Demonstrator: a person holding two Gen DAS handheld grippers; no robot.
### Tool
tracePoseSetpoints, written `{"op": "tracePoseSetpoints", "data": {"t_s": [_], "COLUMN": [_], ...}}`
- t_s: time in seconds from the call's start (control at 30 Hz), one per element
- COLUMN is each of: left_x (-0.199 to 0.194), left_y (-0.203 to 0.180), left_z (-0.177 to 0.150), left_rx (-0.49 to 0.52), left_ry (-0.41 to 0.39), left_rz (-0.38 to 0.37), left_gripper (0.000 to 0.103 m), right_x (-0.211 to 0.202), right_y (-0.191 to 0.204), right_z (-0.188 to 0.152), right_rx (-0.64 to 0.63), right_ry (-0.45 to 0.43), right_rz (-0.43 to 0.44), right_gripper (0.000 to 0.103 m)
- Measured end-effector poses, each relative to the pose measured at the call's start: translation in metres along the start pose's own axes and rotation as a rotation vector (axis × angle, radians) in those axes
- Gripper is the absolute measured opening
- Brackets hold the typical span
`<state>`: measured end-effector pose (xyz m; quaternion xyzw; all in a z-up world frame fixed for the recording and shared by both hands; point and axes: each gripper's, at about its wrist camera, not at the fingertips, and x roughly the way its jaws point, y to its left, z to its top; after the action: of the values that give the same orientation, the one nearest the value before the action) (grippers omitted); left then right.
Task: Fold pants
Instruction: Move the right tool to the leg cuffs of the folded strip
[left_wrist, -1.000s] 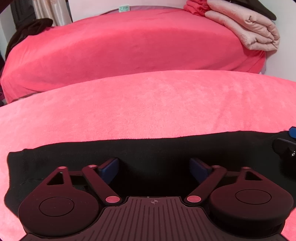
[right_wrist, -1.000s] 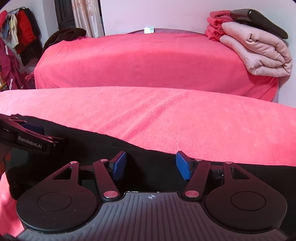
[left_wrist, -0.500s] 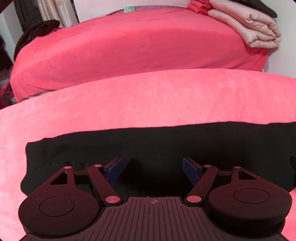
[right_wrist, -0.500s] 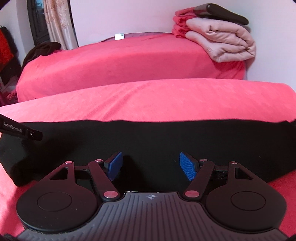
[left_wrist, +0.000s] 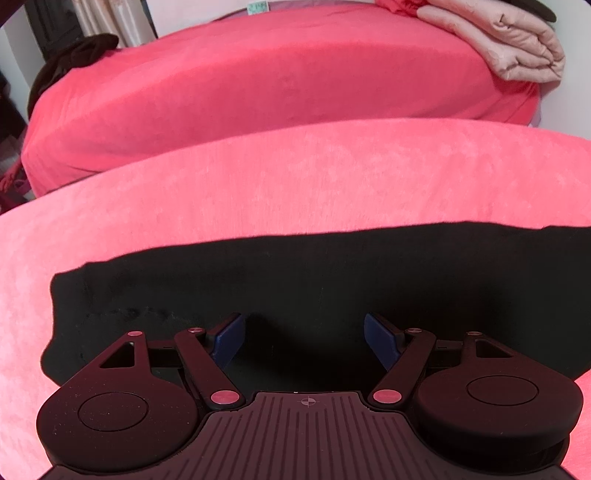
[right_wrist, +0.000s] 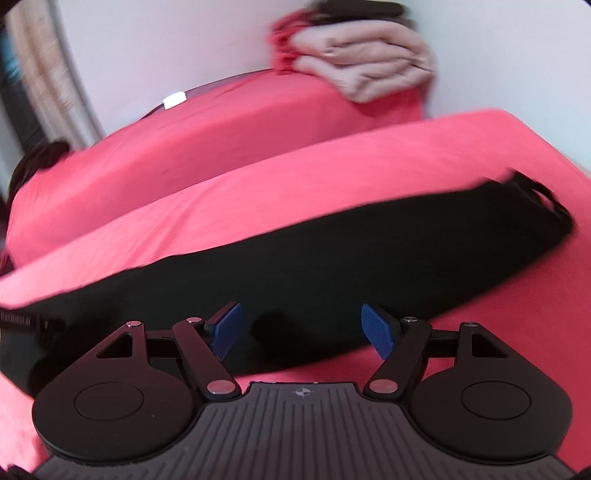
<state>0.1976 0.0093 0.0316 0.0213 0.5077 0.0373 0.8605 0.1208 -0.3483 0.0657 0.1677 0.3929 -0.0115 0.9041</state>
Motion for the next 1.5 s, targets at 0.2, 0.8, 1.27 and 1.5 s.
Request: {"op": "tracePoseSetpoints", "data": {"t_s": [0.2, 0.8, 1.27, 1.5], "left_x": [0.005, 0.005, 0.007, 0.007], "left_y": [-0.005, -0.007, -0.006, -0.007], "left_z": [0.000, 0.002, 0.000, 0.000], "left_rx": [0.027, 0.042, 0.044, 0.049], "left_ry": [0.005, 0.005, -0.001, 0.006], "left_rz": [0.014, 0.018, 0.017, 0.018], "left_gripper": [0.103, 0.103, 0.103, 0.103], "right_x": [-0.018, 0.002, 0.022, 0.031], "right_y": [-0.060, -0.104, -0.114, -0.109], "right_z": [-0.005, 0.012, 0.017, 0.018], "right_rx": [0.182, 0.490, 0.516, 0.554], "right_ry": [0.017, 0.003, -0.057, -0.059], "right_rz": [-0.102, -0.004, 0.098, 0.118], "right_gripper": [0.077, 0.093, 0.073, 0.071]}}
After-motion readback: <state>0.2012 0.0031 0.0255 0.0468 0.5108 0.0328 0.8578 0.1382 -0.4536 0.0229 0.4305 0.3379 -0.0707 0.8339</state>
